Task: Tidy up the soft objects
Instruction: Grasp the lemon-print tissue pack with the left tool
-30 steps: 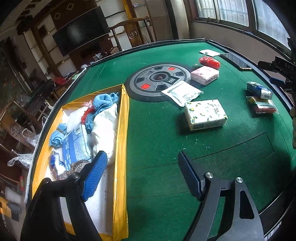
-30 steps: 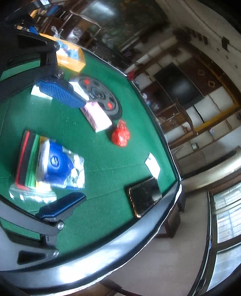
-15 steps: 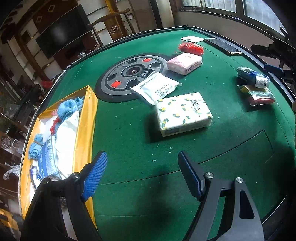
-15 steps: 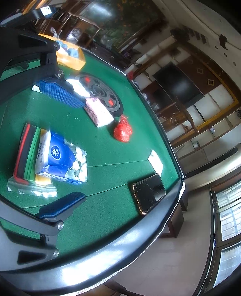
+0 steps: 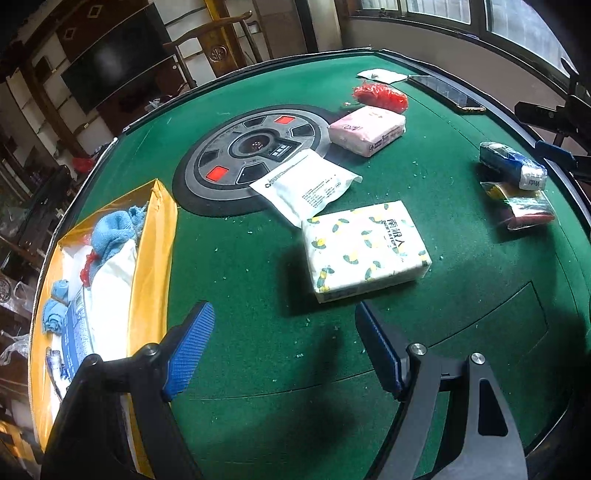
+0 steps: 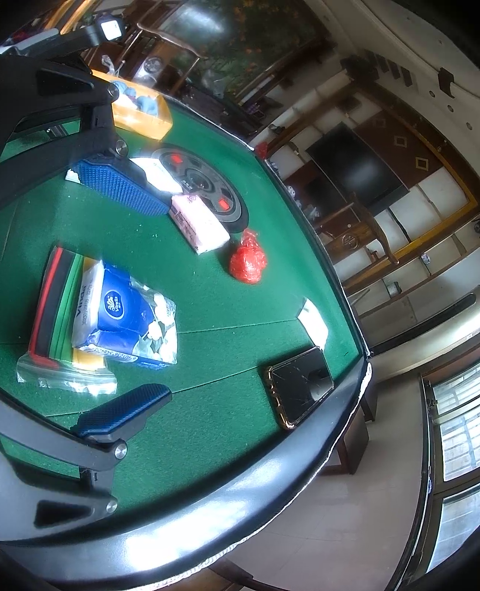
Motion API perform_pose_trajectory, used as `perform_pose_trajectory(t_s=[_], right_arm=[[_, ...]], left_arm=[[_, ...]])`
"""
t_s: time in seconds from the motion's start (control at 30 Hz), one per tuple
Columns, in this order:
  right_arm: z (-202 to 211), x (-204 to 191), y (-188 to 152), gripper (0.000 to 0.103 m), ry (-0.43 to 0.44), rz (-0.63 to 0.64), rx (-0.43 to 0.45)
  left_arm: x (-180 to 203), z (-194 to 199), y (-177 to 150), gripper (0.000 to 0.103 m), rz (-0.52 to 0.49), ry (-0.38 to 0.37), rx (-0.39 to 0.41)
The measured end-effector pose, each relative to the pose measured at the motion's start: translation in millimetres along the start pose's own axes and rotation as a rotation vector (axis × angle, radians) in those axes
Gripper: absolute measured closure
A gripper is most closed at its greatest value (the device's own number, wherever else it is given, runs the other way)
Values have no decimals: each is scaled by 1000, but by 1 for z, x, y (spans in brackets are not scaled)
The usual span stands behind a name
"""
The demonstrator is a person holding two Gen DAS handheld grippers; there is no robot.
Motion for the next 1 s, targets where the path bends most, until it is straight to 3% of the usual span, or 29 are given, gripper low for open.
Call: perform_pose_trajectory(t_s=[0.23,0.3,0.37,0.4,0.47,0.5,0.63,0.73,0.9,1.0], right_arm=[[-3,2,-2,13,-12,-4,-16],[-4,3,-2,13,-16,-5,-18],[-4,3,-3,13,-20,-5,-18],[-4,3,-3,13,-18,-5,-20],[-3,3,-3,13,-17,-7,-22],[-3,3,-3,13,-15,-7,-23],[-1,4,-3,13,-9,-12,-20],[1,4,-3,13,-9,-13,-15],[4,7,-2,13,-20,-18,-1],[7,14,0,13,-25,-40,10]], left_arm=[[18,-18,23,24,-88,-122,28],[26,-25,23,24,-97,-200,-4],[32,-24,19,24,-79,-345,-70],[35,-19,17,22,-77,-384,-64],[41,-6,12,22,-70,-541,-89],[41,1,11,22,-68,-560,-72],[27,13,22,21,-40,-441,20],[24,-9,31,21,17,-400,-15],[44,-46,36,19,-21,-328,-63],[53,-52,40,12,-32,-281,-25]])
Point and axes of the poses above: each gripper's, at about its wrist camera, not at the fingertips, and z roughly against the way its jaws point, x to its right, y to its top, the point moved 2 cm from there along -z, roughly the way its jaws point, and after that the axes turned 1 degree about x, right-handed, at the moved point
